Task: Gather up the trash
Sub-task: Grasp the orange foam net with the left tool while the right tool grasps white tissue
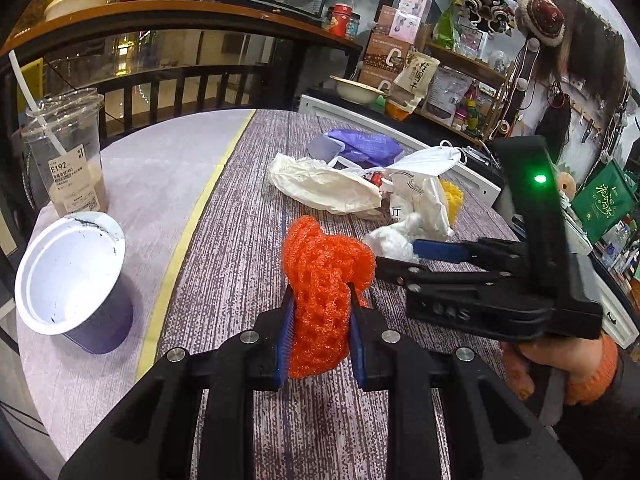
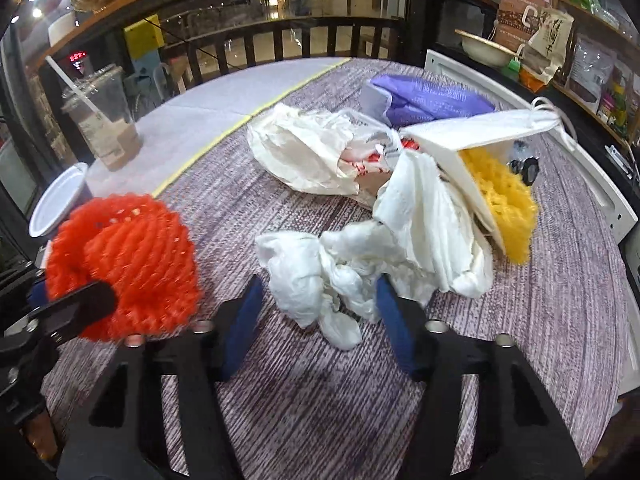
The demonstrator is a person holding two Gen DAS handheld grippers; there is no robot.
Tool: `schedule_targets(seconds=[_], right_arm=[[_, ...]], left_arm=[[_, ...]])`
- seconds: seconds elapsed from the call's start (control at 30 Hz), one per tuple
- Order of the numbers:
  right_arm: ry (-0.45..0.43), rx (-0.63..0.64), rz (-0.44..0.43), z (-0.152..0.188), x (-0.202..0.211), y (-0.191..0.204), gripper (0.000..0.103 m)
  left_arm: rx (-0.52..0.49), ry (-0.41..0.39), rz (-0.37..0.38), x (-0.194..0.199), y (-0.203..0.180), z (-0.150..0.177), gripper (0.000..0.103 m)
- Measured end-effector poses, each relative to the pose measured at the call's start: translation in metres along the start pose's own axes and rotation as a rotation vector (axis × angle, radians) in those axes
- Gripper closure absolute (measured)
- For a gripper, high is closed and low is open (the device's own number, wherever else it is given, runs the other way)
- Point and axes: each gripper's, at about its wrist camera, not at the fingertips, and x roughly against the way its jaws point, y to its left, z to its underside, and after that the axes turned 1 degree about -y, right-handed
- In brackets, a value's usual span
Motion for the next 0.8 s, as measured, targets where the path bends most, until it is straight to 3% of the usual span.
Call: schedule_targets(seconds=[0.03,0.07,0.17,0.57,0.8], right_arm=[[-0.006,0.007,0.030,0.000,-0.001,0.000,0.063],[-0.013,0.012,0.047,0.001,-0.001,0.000,0.074],[-0.016,0.002,0.031,0.002,0.005,-0.005,0.082],[-0.076,-0.009,-0.050,0.040,0.067,-0.003,0.083],[-0.128,-0.042,-0.078,0.065,0.113,-0.016,0.083]], left_arm=[[0.002,0.002,0.003,0.000,0.001,0.001,0.080],[0.003,0.002,0.003,-0.001,0.001,0.001,0.080],[0.008,0.004,0.007,-0.002,0.002,0.000,0.080],[-0.005,0.001,0.019,0.001,-0.005,0.002,0.080],[-0.055,0.002,0.049,0.005,-0.028,0.005,0.080]])
